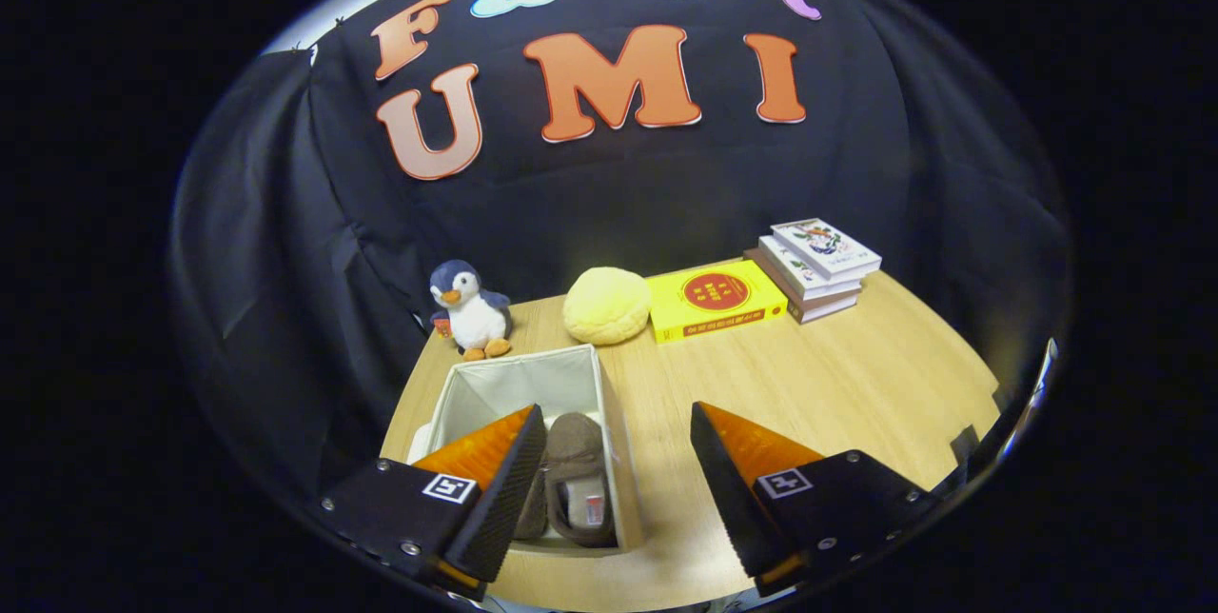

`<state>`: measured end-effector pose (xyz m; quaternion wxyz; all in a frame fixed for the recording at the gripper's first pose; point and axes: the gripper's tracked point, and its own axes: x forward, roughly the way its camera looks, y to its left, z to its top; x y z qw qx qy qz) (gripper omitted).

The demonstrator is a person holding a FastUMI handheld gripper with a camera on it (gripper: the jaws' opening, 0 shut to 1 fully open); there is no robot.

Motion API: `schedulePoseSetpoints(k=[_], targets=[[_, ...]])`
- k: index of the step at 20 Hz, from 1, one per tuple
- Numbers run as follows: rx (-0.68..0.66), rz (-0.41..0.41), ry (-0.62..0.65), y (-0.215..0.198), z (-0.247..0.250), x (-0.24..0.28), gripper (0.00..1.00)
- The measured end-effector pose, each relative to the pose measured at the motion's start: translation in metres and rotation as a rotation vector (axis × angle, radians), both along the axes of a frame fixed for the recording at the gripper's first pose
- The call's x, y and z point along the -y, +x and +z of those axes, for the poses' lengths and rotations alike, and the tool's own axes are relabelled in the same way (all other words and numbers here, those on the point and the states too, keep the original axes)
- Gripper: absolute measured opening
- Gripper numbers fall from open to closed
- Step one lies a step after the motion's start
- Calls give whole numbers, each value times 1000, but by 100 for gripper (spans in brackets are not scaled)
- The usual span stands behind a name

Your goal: Open the storage box then place both shoes into the box .Put the left shoe in first, then the right shoe, with the right side of both shoes facing outward in a uniform manner.

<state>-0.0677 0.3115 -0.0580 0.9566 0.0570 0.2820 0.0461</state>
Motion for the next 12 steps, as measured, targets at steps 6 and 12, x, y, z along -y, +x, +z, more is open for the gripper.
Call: schedulePoseSetpoints(k=[6,12], targets=[[123,0,-32,2,52,44,97],[232,-17,-48,7,95,102,97]])
